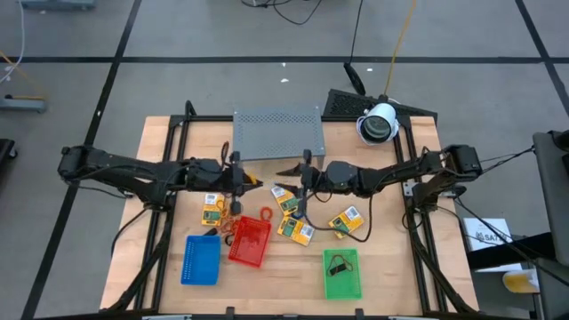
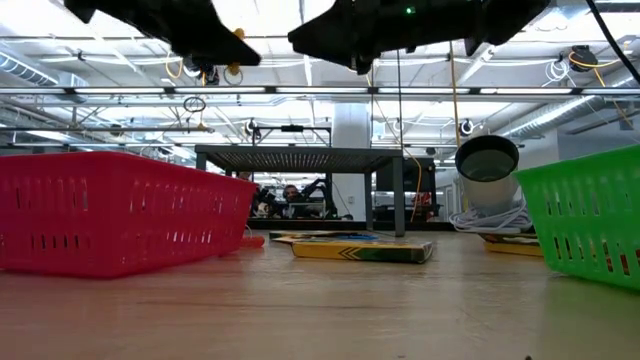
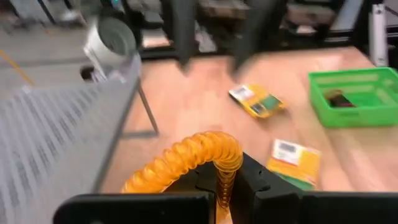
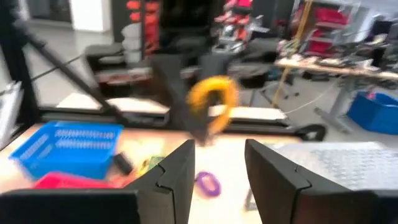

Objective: Pick & Place Office Desk Supplies
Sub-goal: Put the yellow spring keychain into the blue basket

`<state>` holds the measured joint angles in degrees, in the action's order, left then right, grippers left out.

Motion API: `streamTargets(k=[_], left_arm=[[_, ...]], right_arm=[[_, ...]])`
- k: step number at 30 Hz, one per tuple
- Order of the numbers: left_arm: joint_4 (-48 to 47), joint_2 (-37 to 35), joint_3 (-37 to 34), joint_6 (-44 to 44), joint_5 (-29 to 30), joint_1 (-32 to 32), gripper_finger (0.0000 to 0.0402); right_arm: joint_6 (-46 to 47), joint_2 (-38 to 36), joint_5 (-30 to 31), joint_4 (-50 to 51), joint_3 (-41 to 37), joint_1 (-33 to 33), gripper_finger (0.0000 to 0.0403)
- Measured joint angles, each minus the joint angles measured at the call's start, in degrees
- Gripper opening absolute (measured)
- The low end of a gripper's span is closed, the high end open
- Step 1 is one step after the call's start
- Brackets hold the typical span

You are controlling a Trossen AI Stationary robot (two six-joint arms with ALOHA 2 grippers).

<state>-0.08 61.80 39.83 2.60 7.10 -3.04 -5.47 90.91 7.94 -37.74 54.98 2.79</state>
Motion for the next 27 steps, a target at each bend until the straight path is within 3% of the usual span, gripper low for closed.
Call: streamTargets(k=[9, 13, 18, 22, 27], left_arm=[[-16.13, -8.04, 0.01, -17.58, -9.86, -3.13, 0.0012], [-22.97, -9.03, 0.00, -33.82, -14.30, -5.56, 0.0012], [-24.73, -8.94, 0.00, -54.66, -19.17, -12.20, 0.0012], [-24.76, -8.33, 0.00, -70.97, -17.73, -20.03, 0.0012], [-24.91, -8.40, -0.02, -87.22, -10.50, -30.78, 0.0012]], right_arm=[[0.39, -1.02, 1.13, 7.07, -0.03, -0.07, 0.0133], [0.30, -1.58, 2.85, 10.21, -0.03, -0.06, 0.0133], [0.30, -1.42, 4.21, 14.28, -0.09, -0.32, 0.0133], [0.47, -1.50, 4.12, 17.54, -0.07, -0.79, 0.0133], [0.32, -1.46, 4.20, 19.92, -0.09, -1.99, 0.0132]])
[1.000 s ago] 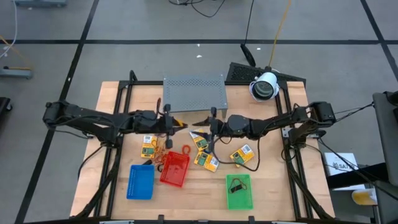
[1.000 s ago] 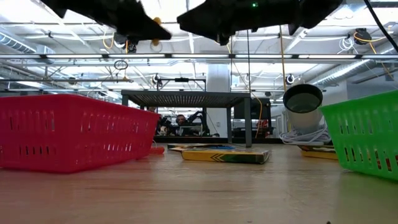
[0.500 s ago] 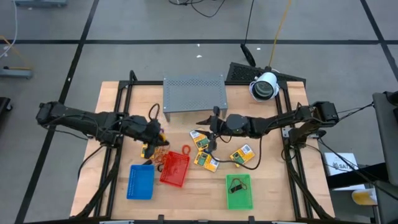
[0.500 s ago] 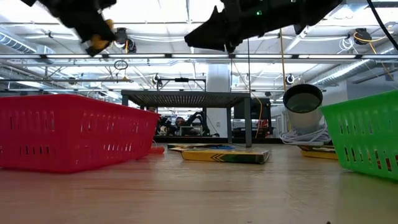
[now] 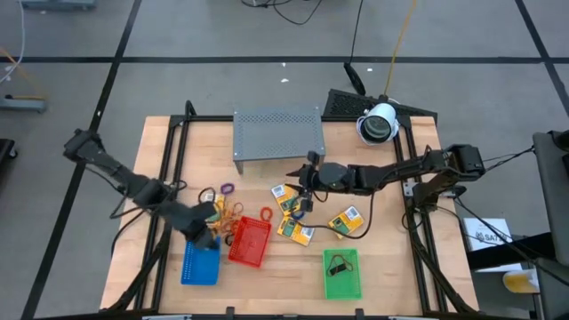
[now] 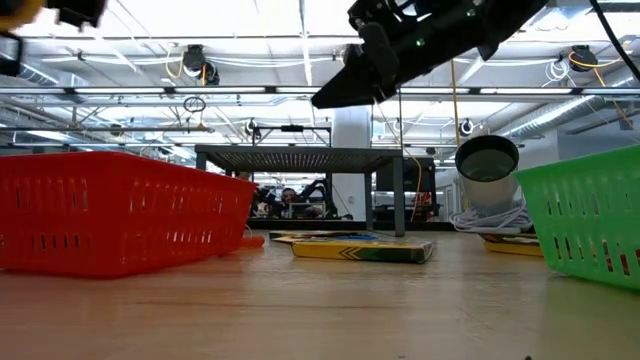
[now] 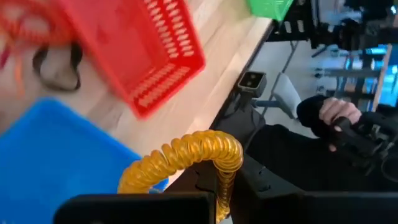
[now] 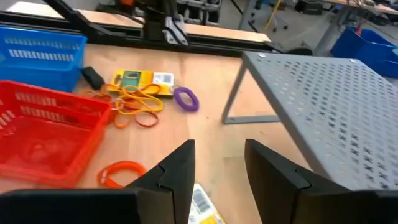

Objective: Pick & Place Office Desk Supplies
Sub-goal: Put the yellow spring keychain into the blue basket, then put the violet spring keychain into the blue basket

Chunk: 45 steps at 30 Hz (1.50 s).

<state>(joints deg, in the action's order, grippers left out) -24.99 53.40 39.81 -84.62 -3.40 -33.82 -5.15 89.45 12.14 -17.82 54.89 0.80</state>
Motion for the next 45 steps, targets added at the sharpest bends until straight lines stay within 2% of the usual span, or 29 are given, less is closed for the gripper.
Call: streamTargets(k=[6, 13, 19, 23, 31, 35, 39, 42, 45], left_arm=[[-1.84, 2.30, 0.00, -13.27, 9.64, -9.92, 0.0012], [-3.53, 10.90, 0.00, -22.90, 10.56, -15.17, 0.0012], [-3.57, 17.66, 0.00, -25.09, 11.35, -15.46, 0.0012], [-3.55, 21.63, 0.00, -25.20, 9.45, -15.46, 0.0015], [-5.06, 23.85, 0.00, -23.36, 9.01, -15.46, 0.0076], [-7.88, 23.87, 0.00, -23.04, 8.23, -15.46, 0.0117], [-9.05, 23.70, 0.00, -21.78, 4.22, -15.29, 0.0158], [-9.05, 22.31, 0.00, -20.33, 2.95, -14.98, 0.0179], [-9.14, 18.46, 0.00, -19.00, 5.38, -14.15, 0.0192]], right_arm=[[0.00, 0.00, -0.13, -1.01, -1.93, -1.01, 0.0132], [1.01, 0.00, -0.15, -5.20, -4.84, -1.16, 0.0132], [1.05, 0.00, -0.20, -6.83, -5.05, -1.16, 0.0132], [1.03, 0.00, -0.22, -6.83, -5.07, -1.16, 0.0132], [1.05, 0.00, -0.52, -7.16, -5.07, -1.12, 0.0132], [1.07, 0.00, -3.27, -7.24, -5.07, -1.12, 0.0132], [1.48, 0.00, -3.91, -7.29, -5.07, -1.07, 0.0132], [1.44, 0.00, -3.89, -7.29, -5.07, -1.09, 0.0132], [1.42, 0.02, -3.89, -7.31, -5.07, -1.09, 0.0132]])
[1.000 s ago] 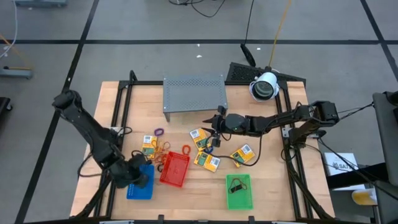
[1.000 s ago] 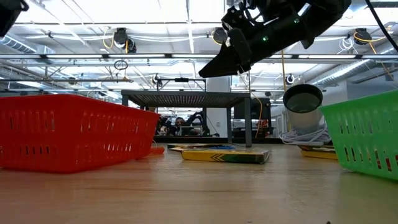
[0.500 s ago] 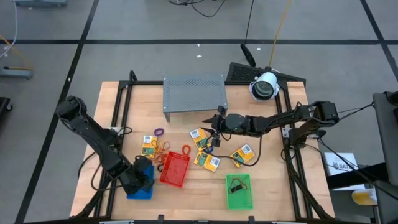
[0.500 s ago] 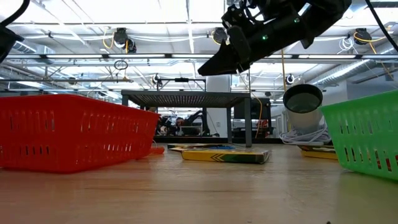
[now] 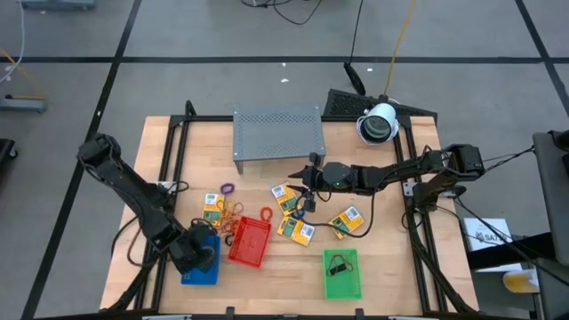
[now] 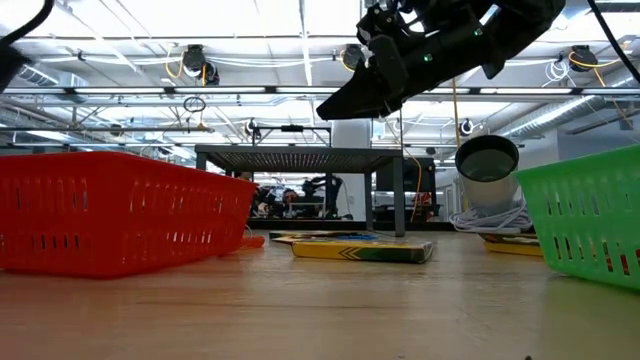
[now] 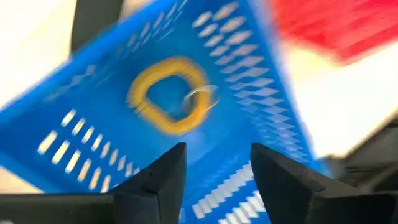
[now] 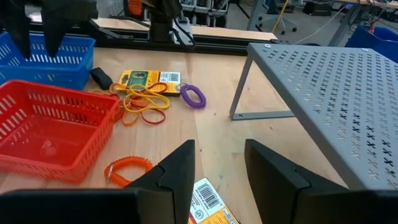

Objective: Pick & Place Office Desk Supplies
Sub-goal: Put the violet spring keychain into the blue basket

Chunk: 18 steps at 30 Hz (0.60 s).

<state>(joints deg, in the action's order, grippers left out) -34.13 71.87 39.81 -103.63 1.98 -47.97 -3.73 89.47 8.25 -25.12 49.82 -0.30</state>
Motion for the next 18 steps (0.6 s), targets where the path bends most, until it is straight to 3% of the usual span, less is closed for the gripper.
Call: streamTargets(k=[5, 10, 15, 18], left_arm=[[-2.14, -9.54, 0.00, 4.10, 7.10, 1.97, 0.0196], [-12.09, -18.27, 0.02, 7.63, 12.47, 5.32, 0.0185], [-22.77, -22.66, 0.02, 15.66, 14.80, 12.93, 0.0172], [-23.55, -23.22, 0.02, 24.22, 16.23, 19.37, 0.0168]], right_arm=[[-0.28, 0.00, 0.00, -0.12, 0.00, -0.09, 0.0132], [-0.38, 0.00, 0.04, 0.01, 0.00, -0.11, 0.0132], [-0.83, 0.02, 0.74, 0.07, 0.00, -0.13, 0.0132], [-1.57, 0.02, 0.87, 0.07, 0.00, -0.40, 0.0132]])
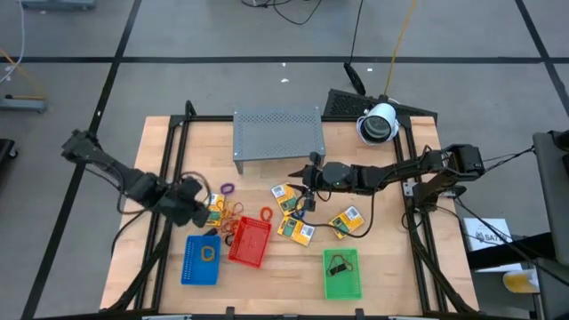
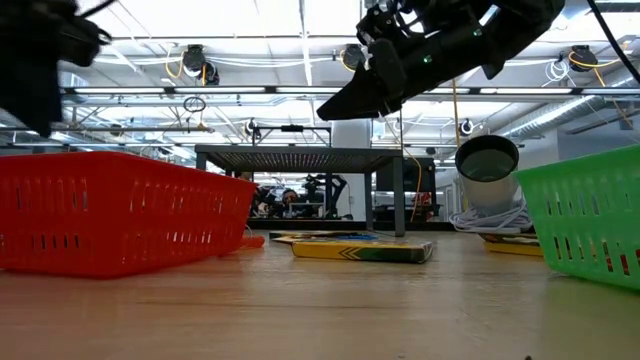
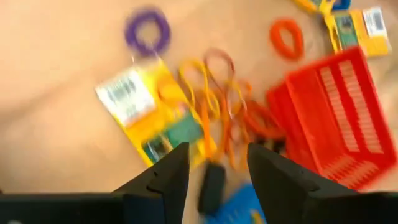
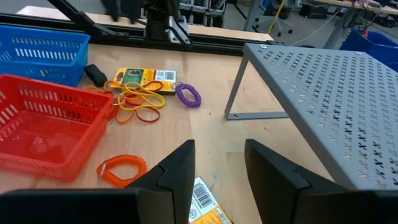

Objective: Pick & Place Office Desk Supplies
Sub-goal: Put the violet spring keychain into the blue basket

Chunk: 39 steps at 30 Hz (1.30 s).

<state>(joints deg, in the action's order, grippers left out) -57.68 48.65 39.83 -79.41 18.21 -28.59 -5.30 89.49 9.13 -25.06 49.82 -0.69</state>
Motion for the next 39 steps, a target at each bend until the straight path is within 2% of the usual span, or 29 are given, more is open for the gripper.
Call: streamTargets(k=[4, 6, 10, 14, 19, 27, 34, 39], left_arm=[[2.29, 0.28, 0.00, 10.12, 1.96, 8.99, 0.0168], [2.39, 0.75, 0.00, 14.44, 0.77, 13.71, 0.0168], [2.37, 1.50, 0.00, 23.22, -7.76, 23.42, 0.0168], [5.45, 3.28, 0.00, 31.36, -9.59, 31.74, 0.0168], [9.35, 7.40, 0.00, 40.02, -18.76, 40.62, 0.0168], [10.44, 18.68, -0.02, 46.86, -20.79, 46.56, 0.0168], [12.74, 25.35, 0.02, 47.64, -20.78, 46.84, 0.0168], [12.77, 27.17, 0.00, 47.62, -20.74, 46.52, 0.0168]], right_arm=[[0.07, 0.00, 0.02, 0.00, -0.01, -0.71, 0.0132], [0.07, 0.00, 0.02, 0.00, 0.00, -0.97, 0.0132], [0.07, 0.00, -0.06, 0.16, -0.02, -1.18, 0.0132], [0.00, 0.00, -0.15, 0.15, -0.01, -1.18, 0.0132], [-0.07, 0.00, -0.15, 0.44, -0.02, -1.18, 0.0132], [-0.09, 0.00, -0.17, 0.56, -0.02, -1.18, 0.0132], [-0.08, 0.00, -0.18, 0.55, -0.02, -1.18, 0.0132], [-0.09, 0.00, -0.20, 0.88, -0.02, -1.18, 0.0132]])
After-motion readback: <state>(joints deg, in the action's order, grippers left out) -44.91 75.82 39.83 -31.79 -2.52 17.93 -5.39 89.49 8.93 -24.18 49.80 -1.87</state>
